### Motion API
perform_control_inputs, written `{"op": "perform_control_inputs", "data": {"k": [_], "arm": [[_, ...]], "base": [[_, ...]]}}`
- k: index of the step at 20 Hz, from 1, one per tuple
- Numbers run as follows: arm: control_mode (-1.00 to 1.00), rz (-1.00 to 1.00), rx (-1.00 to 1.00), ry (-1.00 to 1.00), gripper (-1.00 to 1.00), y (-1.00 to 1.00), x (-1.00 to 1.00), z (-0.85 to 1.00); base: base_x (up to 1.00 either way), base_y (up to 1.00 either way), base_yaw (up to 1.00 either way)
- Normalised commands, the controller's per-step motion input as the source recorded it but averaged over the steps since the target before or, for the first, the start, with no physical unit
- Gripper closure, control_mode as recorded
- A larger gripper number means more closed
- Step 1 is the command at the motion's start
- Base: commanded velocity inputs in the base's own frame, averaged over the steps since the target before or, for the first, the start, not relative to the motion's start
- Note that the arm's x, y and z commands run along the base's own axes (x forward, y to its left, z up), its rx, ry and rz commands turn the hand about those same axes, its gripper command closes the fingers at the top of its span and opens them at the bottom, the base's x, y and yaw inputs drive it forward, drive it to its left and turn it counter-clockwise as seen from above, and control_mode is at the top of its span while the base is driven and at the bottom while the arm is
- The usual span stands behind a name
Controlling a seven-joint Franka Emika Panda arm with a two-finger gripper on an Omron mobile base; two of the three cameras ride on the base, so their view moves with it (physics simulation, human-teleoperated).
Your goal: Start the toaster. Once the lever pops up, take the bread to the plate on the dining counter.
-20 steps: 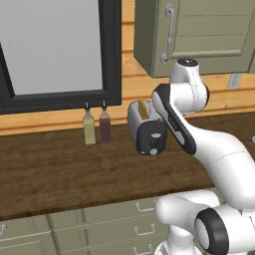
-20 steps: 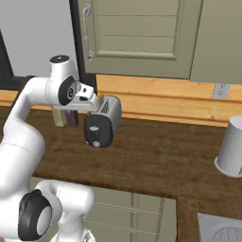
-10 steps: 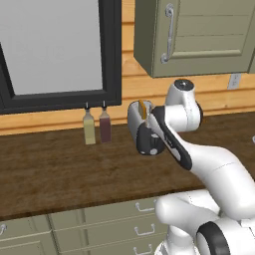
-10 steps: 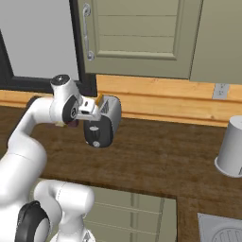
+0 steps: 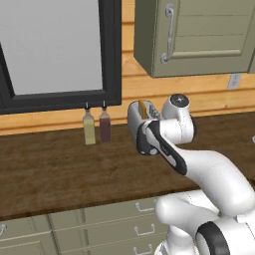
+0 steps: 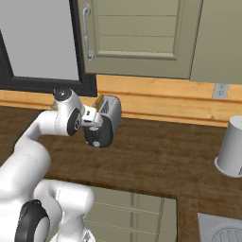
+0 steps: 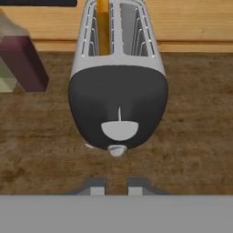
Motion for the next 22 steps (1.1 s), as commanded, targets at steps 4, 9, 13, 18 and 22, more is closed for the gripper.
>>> {"op": "perform_control_inputs", "data": {"k": [4, 9, 13, 18, 22], "arm": [[-1.00, 0.00, 0.00, 0.00, 1.00, -0.04, 0.35, -0.06], [-1.00, 0.00, 0.00, 0.00, 1.00, -0.01, 0.37, -0.11], [-1.00, 0.00, 0.00, 0.00, 1.00, 0.00, 0.30, -0.18], [-1.00, 0.00, 0.00, 0.00, 1.00, -0.04, 0.26, -0.17], [-1.00, 0.00, 0.00, 0.00, 1.00, -0.07, 0.10, -0.32]], "base": [[0.00, 0.00, 0.00], [0.00, 0.00, 0.00], [0.00, 0.00, 0.00], [0.00, 0.00, 0.00], [0.00, 0.00, 0.00]]}}
